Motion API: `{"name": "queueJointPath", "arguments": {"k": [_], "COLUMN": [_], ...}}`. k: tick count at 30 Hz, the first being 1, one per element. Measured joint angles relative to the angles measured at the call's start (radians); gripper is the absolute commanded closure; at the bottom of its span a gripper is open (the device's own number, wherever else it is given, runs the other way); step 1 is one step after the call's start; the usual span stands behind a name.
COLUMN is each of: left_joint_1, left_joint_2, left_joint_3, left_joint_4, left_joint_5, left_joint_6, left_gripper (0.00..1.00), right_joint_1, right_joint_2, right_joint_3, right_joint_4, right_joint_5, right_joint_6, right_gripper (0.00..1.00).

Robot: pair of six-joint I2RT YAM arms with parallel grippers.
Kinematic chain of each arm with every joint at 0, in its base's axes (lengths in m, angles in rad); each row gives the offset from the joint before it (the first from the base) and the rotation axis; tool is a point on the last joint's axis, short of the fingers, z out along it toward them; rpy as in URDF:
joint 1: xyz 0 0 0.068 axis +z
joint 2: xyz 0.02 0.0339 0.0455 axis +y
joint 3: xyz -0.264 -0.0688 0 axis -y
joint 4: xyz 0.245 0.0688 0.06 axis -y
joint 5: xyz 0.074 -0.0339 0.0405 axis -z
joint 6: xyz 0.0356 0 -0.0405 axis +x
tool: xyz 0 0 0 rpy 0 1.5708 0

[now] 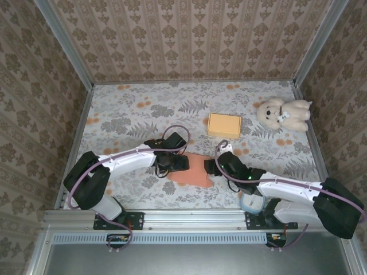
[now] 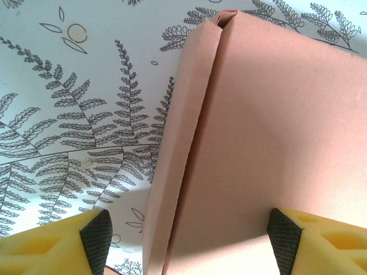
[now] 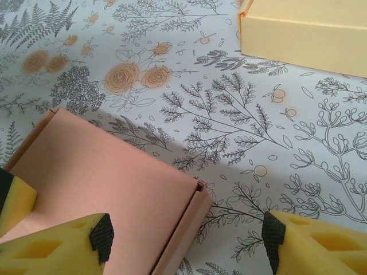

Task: Fold the paper box

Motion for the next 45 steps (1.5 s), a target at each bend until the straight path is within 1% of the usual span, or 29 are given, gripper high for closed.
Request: {"name": "queueJointPath", "arguments": {"k": [2, 4, 7, 8, 9, 10, 18, 21, 30, 33, 38, 43, 45], "left_joint_1": [0.0, 0.0, -0.001, -0.002, -0.004, -0.007, -0.077, -0.099, -0.117, -0.136, -0.166, -0.172, -0.172], "left_joint_2": [-0.005, -0.016, -0.042, -0.053, -0.064, -0.074, -0.149, -0.145, -0.119, -0.115, -0.115, -0.115, -0.115], "left_joint_3": [-0.001, -0.001, -0.001, -0.001, -0.001, -0.001, -0.039, -0.058, -0.069, -0.071, -0.071, -0.072, -0.077], "left_joint_4": [-0.006, -0.016, -0.038, -0.049, -0.06, -0.069, -0.077, -0.077, -0.079, -0.08, -0.083, -0.078, -0.068], "left_joint_5": [0.0, 0.0, 0.0, -0.001, -0.001, -0.002, -0.003, 0.001, 0.001, 0.003, 0.003, 0.013, 0.019], "left_joint_6": [0.0, 0.0, 0.003, 0.002, -0.002, -0.003, -0.043, -0.058, -0.089, -0.103, -0.128, -0.158, -0.175], "left_gripper": [0.25, 0.22, 0.12, 0.07, 0.03, 0.03, 0.08, 0.09, 0.1, 0.11, 0.18, 0.25, 0.29], "right_joint_1": [0.0, 0.0, 0.0, 0.0, 0.0, 0.0, 0.0, 0.001, 0.001, 0.001, 0.001, 0.001, 0.002], "right_joint_2": [0.001, 0.018, 0.073, 0.094, 0.109, 0.119, 0.152, 0.154, 0.154, 0.154, 0.158, 0.165, 0.169], "right_joint_3": [-0.011, -0.018, -0.018, -0.02, -0.023, -0.025, -0.026, -0.027, -0.031, -0.031, -0.031, -0.031, -0.031], "right_joint_4": [0.0, 0.001, 0.009, 0.018, 0.029, 0.042, 0.109, 0.113, 0.12, 0.121, 0.126, 0.137, 0.14], "right_joint_5": [-0.01, -0.024, -0.045, -0.051, -0.054, -0.057, -0.07, -0.071, -0.071, -0.071, -0.07, -0.07, -0.07], "right_joint_6": [0.0, 0.001, 0.002, 0.002, 0.005, 0.008, 0.01, 0.012, 0.017, 0.02, 0.031, 0.035, 0.036], "right_gripper": [0.29, 0.3, 0.32, 0.32, 0.33, 0.33, 0.35, 0.34, 0.34, 0.34, 0.34, 0.34, 0.34]}}
